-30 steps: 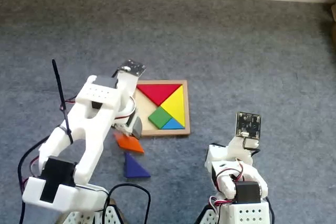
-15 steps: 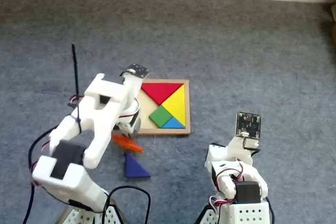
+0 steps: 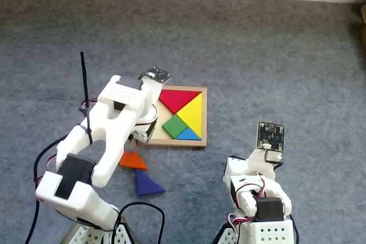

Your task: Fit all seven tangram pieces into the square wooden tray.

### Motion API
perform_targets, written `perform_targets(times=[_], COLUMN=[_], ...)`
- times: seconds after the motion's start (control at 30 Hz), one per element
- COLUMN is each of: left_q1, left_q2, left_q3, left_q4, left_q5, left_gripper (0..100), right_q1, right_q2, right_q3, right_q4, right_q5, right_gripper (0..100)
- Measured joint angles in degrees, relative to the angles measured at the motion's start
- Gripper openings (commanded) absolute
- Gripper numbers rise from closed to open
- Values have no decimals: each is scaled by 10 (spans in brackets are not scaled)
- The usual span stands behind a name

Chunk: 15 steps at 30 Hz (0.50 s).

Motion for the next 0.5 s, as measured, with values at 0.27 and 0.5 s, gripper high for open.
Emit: perform_targets(times=[0.27, 0.5], left_q1=[13, 65], left_q2=[-66, -104], left_q3=[0, 0], left_q4=[21, 13], left_q5=[0, 0], left_gripper=[6, 11], right_q1=[3, 4], right_q2=[0, 0], right_q3=[0, 0], right_q4=[0, 0], right_q5=[0, 0], right_gripper=[9, 9])
